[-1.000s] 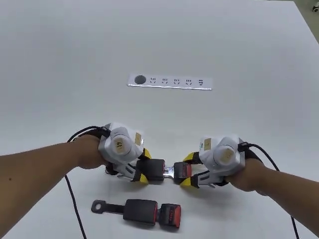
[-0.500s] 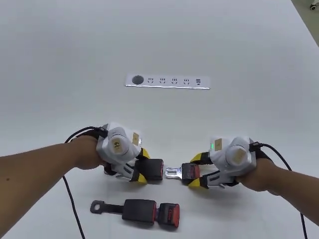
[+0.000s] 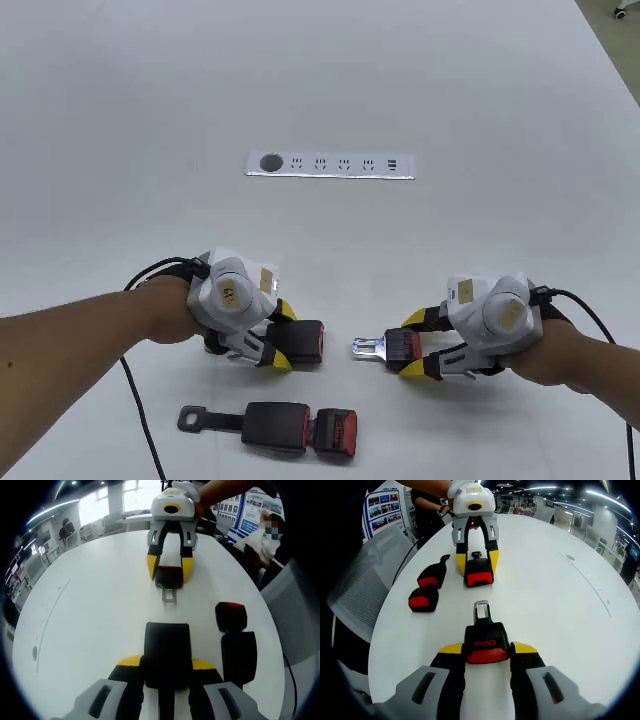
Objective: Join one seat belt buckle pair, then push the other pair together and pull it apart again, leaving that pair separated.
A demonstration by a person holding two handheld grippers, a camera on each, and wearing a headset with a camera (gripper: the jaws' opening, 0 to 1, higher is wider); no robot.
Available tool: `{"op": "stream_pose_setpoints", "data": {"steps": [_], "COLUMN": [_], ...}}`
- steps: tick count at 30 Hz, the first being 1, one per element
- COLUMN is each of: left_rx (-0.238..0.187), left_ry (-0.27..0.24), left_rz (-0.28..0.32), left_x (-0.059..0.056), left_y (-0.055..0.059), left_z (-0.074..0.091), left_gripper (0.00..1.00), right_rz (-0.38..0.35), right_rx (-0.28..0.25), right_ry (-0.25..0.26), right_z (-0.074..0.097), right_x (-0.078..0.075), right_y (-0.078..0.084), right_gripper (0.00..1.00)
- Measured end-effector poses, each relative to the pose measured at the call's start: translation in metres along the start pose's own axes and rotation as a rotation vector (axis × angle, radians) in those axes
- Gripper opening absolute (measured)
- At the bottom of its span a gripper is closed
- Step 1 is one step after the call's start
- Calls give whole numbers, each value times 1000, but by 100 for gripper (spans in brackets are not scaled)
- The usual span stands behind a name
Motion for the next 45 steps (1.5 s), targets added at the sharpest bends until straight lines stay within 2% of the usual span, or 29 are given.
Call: {"op": "stream_pose_setpoints", "data": {"steps": [23, 29, 39, 40, 41, 42, 43, 45], "left_rx": [4, 5, 15, 18, 21, 20, 16, 11], "left_ry": [-2, -4, -15, -15, -16, -29, -24, -17], "left_rz": [4, 4, 0, -1, 2, 42, 50, 62], "left_x": [-2, -1, -2, -2, -1, -2, -2, -5], "left_y": [-3, 0, -2, -2, -2, -2, -3, -4], "left_z": [1, 0, 0, 0, -1, -1, -1, 0], "left_gripper": [34, 34, 35, 35, 35, 35, 37, 44], "right_rz": [-20, -24, -32, -49, -98, -155, -195, -180], "right_rx": [18, 26, 25, 23, 14, 1, -7, 0], "right_ry": [26, 30, 38, 44, 58, 61, 47, 68], "right_z": [27, 33, 33, 32, 32, 31, 32, 32], "right_x": [2, 3, 1, 1, 2, 2, 1, 0], "right_y": [34, 38, 38, 38, 38, 37, 37, 37], "right_gripper": [33, 33, 33, 33, 34, 35, 38, 51]}}
Point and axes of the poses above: the centre of the closed fingertips' face, and the gripper's own axes: z roughly backward along the fingers, x roughly to its left, y roughly out of its underside, the point moved 10 cm from there along z, roughly backward along the fingers, and after that the axes turned 3 degrees about y, right-handed, at the moved point
